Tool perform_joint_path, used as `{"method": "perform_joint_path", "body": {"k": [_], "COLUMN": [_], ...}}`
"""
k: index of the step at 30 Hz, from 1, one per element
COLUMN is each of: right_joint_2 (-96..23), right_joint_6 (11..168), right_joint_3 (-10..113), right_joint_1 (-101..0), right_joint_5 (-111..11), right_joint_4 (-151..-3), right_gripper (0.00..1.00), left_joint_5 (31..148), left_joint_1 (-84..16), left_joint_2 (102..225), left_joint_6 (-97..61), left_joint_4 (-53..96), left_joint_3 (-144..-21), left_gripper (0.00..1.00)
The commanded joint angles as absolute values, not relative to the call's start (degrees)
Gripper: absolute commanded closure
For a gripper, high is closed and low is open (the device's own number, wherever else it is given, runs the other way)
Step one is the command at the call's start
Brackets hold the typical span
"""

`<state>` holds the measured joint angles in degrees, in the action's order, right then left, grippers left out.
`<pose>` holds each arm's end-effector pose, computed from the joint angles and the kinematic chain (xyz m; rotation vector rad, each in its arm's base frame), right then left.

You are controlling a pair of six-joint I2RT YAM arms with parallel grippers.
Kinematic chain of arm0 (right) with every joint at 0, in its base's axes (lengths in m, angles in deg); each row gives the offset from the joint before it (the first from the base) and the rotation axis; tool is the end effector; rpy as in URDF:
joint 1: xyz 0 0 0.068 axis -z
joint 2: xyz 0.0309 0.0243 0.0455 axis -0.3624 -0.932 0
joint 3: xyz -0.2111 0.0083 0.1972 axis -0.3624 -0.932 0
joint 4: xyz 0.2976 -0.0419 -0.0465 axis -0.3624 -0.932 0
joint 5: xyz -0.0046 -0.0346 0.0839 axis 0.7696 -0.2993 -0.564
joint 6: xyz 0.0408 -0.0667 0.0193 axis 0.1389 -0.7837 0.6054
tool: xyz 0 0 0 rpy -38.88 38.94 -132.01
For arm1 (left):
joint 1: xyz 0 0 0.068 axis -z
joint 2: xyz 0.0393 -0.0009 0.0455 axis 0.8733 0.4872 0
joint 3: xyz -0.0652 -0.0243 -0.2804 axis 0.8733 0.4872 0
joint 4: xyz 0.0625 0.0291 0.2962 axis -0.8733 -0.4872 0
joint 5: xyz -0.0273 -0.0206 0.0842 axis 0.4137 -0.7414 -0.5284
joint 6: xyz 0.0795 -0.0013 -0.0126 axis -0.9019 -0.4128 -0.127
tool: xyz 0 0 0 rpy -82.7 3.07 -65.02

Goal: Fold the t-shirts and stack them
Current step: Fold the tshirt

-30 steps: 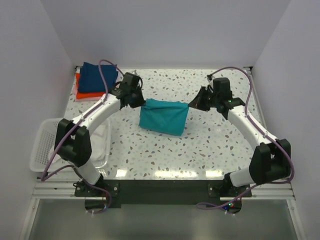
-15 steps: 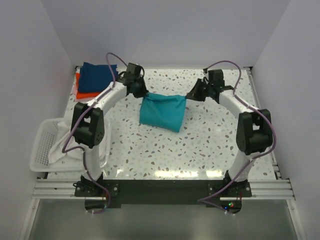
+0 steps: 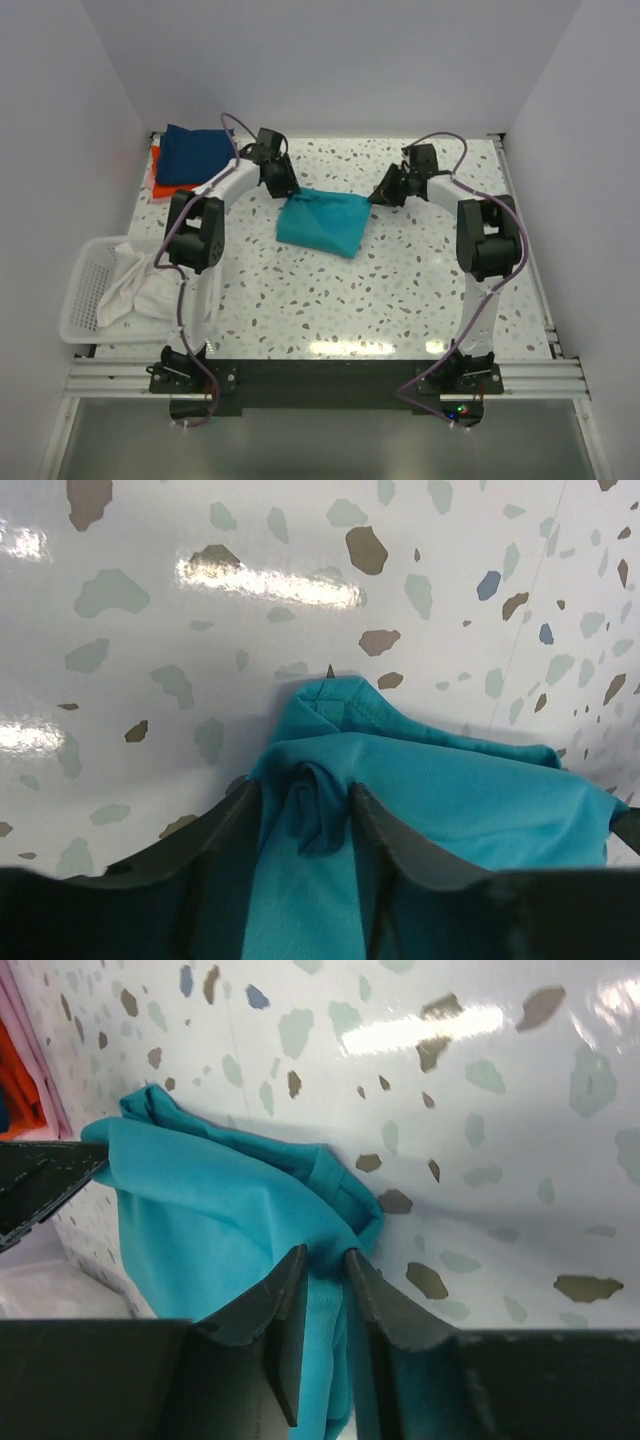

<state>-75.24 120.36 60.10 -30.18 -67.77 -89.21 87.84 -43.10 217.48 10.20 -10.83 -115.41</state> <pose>0.5097 0.1097 0.1327 0.4190 2.4785 0.8817 0.5405 -0.1811 0.1458 -0.4413 2.5679 -0.5232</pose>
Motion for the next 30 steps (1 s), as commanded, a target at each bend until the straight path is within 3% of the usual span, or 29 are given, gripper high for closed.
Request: {"method": "perform_joint_path", "body": {"k": [1,2,3,4,5,6,19,30], "right_joint_2": [-75.7,-75.7,-75.3,-74.6,-73.9,-72.3,-55.5,-65.0], "right_joint_6": [118.9,118.4,117.2,116.6,116.3,115.4,113.2,115.6], "right_joint_3": [65.7,67.6,68.3,68.7,68.9,69.0,51.3,51.6], "right_joint_1": [-29.8,-29.9,-29.9,-29.8,-29.9,-29.8,-35.5,-42.7], "right_joint_5": [-67.1,-66.8,-66.7,-66.6,-66.6,-66.8,-68.2,-71.5], "right_joint_4": [-89.3,-90.6,-92.7,-93.3,-93.7,-94.3,-92.0,-87.6], "right_gripper": [0.72,0.64,0.47,0.35,0.07,0.01,0.01,0.01], "left_joint_5": [88.8,88.7,88.7,88.7,88.8,88.9,92.5,96.2], "left_joint_1": [-43.9,-44.0,-44.0,-43.9,-44.0,-43.9,-39.0,-35.7], "left_joint_2": [216.3,215.8,215.3,213.9,213.0,212.1,197.0,198.5], "left_joint_6": [9.9,9.8,9.7,9.5,9.5,9.4,10.5,13.4], "left_joint_4": [-9.7,-9.7,-9.7,-9.4,-9.2,-8.7,-0.5,5.5], "left_joint_3": [-118.8,-118.8,-118.8,-118.7,-117.8,-117.1,-98.9,-88.7], "left_gripper": [0.50,0.45,0.33,0.28,0.21,0.00,0.00,0.00]}}
